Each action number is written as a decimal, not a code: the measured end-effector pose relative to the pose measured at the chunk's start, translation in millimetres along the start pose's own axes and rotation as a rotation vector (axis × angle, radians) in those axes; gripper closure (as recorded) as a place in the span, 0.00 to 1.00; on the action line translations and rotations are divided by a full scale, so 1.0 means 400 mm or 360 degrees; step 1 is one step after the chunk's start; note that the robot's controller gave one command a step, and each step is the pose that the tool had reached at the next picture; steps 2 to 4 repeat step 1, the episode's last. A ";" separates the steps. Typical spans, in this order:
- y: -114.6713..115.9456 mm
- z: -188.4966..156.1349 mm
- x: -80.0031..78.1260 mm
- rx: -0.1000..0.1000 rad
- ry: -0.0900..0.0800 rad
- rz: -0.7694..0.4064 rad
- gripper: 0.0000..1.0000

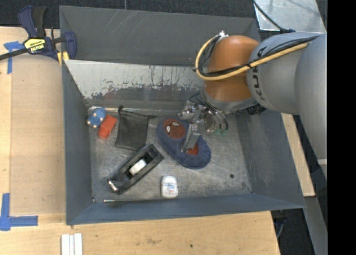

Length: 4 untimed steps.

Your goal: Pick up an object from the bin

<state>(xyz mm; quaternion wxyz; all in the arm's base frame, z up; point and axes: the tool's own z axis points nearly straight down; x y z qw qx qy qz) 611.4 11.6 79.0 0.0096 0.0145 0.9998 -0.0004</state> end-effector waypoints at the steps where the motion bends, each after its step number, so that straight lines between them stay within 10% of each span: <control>1: 0.001 -0.411 0.007 -0.0001 0.0010 -0.0021 1.00; 4: 0.001 -0.411 0.007 -0.0001 0.0010 -0.0021 1.00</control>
Offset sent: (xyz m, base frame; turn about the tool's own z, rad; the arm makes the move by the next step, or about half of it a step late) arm -0.0086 0.0012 0.1587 -0.0140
